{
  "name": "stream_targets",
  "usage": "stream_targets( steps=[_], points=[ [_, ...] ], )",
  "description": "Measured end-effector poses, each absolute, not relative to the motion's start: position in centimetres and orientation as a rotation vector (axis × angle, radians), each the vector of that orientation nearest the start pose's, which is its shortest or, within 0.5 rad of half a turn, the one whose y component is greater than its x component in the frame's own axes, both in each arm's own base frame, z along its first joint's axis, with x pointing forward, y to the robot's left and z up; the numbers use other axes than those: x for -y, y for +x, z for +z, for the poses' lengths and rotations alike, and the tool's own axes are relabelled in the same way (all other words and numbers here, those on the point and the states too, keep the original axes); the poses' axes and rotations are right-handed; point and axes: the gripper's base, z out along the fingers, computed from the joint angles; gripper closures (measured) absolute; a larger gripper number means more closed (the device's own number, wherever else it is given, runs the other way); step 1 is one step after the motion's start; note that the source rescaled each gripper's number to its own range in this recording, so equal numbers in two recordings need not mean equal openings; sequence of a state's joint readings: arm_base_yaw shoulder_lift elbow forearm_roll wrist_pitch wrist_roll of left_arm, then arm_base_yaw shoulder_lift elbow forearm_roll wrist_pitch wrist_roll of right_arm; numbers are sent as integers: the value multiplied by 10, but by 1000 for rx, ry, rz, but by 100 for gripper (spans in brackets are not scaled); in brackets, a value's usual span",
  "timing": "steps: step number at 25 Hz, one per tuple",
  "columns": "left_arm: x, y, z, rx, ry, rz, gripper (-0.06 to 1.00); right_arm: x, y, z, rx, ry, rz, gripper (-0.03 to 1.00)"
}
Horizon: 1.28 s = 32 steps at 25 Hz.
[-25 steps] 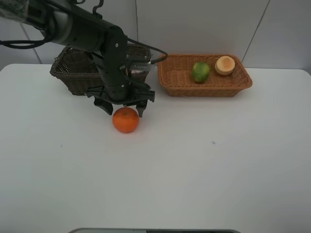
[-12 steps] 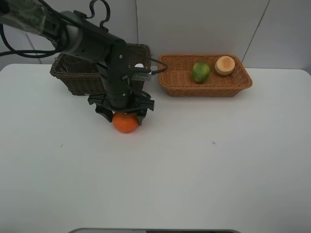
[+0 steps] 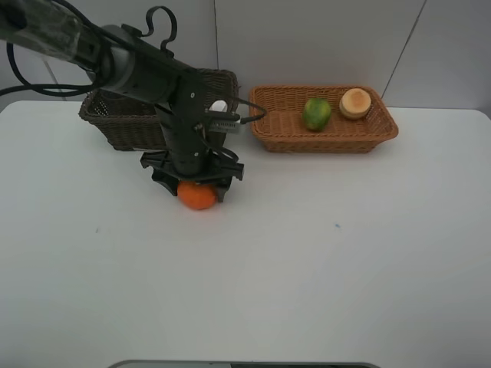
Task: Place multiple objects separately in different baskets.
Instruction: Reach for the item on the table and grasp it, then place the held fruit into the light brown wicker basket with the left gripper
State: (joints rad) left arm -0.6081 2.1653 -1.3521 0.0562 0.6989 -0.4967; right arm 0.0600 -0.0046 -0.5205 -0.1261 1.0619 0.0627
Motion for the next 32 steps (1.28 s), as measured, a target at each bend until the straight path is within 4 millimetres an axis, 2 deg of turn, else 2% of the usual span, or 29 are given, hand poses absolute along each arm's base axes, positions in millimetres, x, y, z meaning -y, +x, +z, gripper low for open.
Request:
stream_targets(
  steps=[4, 25, 28, 32],
  points=[
    [229, 335, 95, -2984, 227, -71, 2, 10, -8, 283, -2015, 10, -72, -3],
    [228, 333, 95, -3005, 223, -57, 2, 10, -8, 283, -2015, 10, -72, -3],
    [230, 336, 100, -3011, 221, -51, 2, 10, -8, 283, -2015, 10, -72, -3],
    [238, 341, 123, -3027, 275, -34, 3, 10, -8, 283, -2015, 10, -72, -3]
  ],
)
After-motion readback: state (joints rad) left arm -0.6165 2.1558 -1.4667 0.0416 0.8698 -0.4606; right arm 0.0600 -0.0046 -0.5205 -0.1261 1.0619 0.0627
